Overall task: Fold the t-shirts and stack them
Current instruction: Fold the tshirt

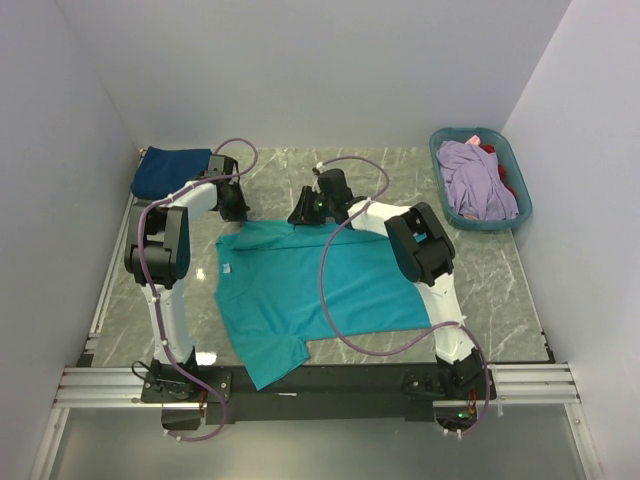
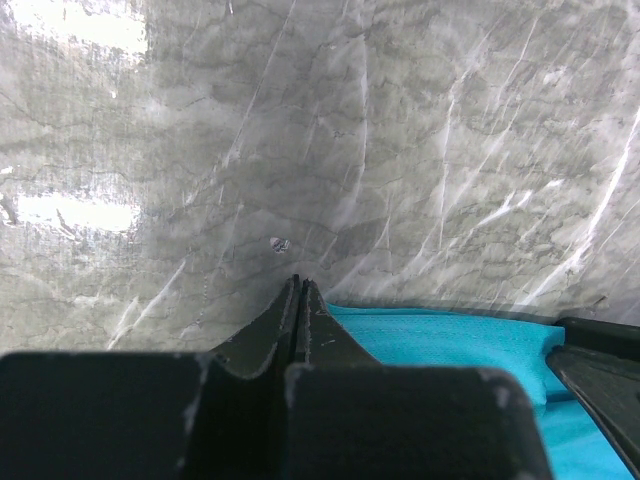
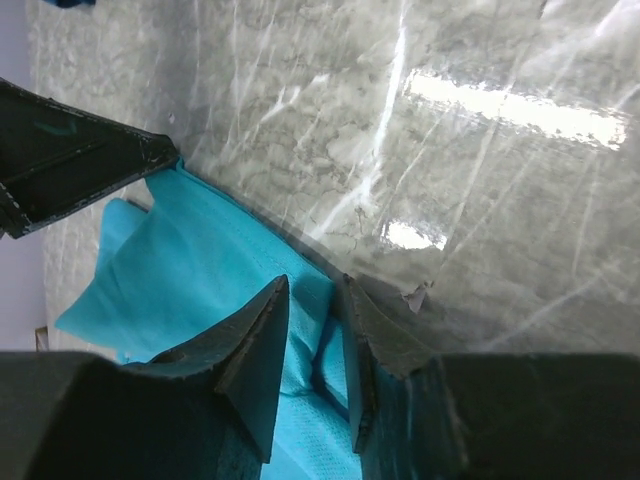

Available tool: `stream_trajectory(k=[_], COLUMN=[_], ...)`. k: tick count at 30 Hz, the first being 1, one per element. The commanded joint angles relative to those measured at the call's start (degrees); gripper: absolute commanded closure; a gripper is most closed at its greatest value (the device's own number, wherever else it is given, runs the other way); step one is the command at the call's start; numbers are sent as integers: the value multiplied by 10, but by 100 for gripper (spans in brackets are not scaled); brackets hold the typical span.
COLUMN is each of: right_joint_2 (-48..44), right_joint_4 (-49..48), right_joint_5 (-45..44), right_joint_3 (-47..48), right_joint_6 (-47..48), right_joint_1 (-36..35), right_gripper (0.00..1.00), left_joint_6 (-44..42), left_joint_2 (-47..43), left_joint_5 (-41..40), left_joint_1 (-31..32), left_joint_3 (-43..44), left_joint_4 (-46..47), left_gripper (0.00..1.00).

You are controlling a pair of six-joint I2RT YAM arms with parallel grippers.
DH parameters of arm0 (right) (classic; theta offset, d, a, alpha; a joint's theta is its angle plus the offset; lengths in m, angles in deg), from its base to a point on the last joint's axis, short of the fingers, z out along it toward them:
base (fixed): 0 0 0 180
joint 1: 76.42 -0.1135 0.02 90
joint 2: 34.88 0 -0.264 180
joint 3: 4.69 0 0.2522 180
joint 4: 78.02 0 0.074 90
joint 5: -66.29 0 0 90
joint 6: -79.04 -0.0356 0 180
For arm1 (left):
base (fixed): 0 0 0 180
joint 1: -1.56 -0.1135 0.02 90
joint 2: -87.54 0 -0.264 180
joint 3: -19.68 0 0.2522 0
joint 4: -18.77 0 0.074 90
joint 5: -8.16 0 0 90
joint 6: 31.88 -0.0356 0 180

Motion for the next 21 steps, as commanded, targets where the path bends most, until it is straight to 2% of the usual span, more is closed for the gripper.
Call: stream_trajectory(k=[1, 4, 5, 8, 21], right_joint_2=[17, 16, 15, 10, -98], right_joint_4=[14, 11, 13, 22, 53], right_joint_5=[13, 11, 12, 13, 30], right_joint_3=[25, 28, 30, 41, 0], right_joint_6=[10, 14, 15, 23, 94], right_joint_1=[-5, -6, -6, -6, -32], right_gripper=[67, 79, 87, 100, 100], left_joint_6=[-6, -7, -6, -5, 23], left_joint_2=[6, -1, -6, -26, -163], left_joint_5=[-8, -7, -6, -7, 12], left_joint_1=[4, 3, 3, 3, 5], left_joint_3=[-11, -11, -12, -16, -114], left_joint_4=[-9, -11, -11, -13, -41], left_gripper=[99, 99, 99, 99, 99])
